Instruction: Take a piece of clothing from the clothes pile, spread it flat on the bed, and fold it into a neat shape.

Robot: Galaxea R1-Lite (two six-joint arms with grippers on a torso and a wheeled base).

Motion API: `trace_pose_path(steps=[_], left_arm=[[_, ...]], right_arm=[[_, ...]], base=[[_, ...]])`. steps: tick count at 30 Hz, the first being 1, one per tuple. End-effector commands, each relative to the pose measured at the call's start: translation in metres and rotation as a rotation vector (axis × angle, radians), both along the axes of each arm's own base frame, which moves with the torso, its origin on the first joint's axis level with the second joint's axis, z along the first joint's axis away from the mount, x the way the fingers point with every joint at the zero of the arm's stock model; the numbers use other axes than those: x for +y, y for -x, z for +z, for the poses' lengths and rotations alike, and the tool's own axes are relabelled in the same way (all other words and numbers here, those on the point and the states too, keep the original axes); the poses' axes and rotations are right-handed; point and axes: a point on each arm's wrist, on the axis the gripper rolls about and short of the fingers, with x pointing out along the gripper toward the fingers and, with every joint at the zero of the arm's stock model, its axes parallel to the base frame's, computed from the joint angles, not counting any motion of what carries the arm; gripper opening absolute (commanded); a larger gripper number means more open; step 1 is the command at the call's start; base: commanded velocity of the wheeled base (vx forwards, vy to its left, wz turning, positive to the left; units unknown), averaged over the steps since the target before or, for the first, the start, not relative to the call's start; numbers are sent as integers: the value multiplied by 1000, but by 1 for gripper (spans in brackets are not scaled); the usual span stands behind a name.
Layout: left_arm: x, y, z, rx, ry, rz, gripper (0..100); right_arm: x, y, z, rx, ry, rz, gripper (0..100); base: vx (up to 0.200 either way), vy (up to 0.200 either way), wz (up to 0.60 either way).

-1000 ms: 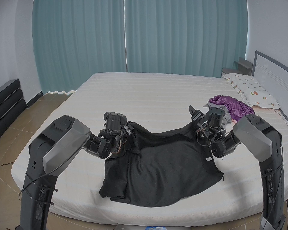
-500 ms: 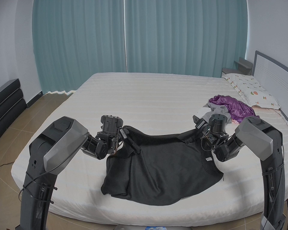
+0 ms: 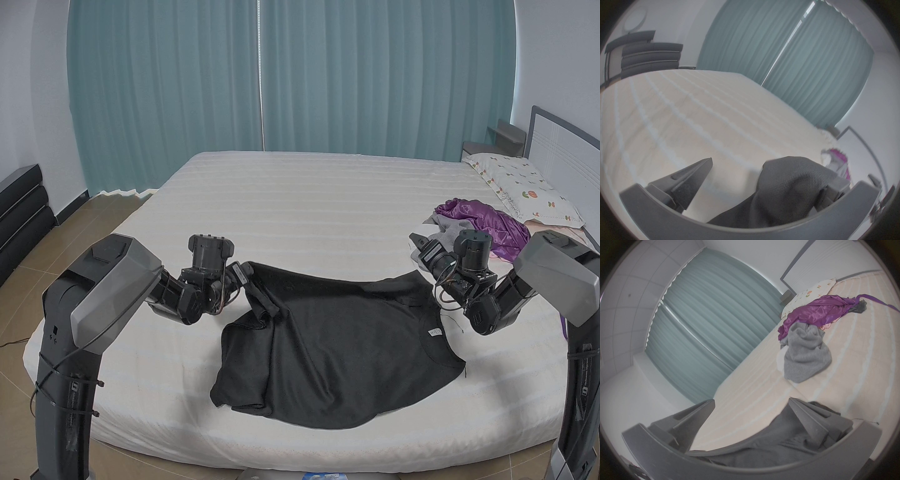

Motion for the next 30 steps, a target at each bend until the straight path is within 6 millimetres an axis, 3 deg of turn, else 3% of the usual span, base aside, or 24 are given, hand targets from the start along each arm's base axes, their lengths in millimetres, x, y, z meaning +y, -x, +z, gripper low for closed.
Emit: trace_pose_path(steps=[1, 3, 8, 12, 19, 26, 30], left_arm=[[18, -21, 37, -119, 105, 83, 100], [18, -21, 34, -106, 101, 83, 100], [13, -21, -7, 23, 8, 45, 100], [13, -20, -15, 65, -31, 26, 100], [15, -18, -15, 81, -37, 29, 100], [25, 3, 15, 90, 13, -6, 100], [23, 17, 19, 118, 67, -19, 100]], right_arm=[[-16, -2, 33, -84, -78, -50, 100], [-16, -2, 28, -72, -77, -50, 100], [-17, -3, 0, 3, -63, -56, 100], [-16, 6, -9, 40, -63, -40, 100], [-17, 17, -19, 89, -55, -39, 100], [-18, 29, -29, 116, -85, -42, 100], [-20, 38, -27, 124, -92, -44, 100]], base=[[0, 0, 0], [0, 0, 0], [0, 0, 0], [0, 0, 0], [0, 0, 0], [0, 0, 0], [0, 0, 0]])
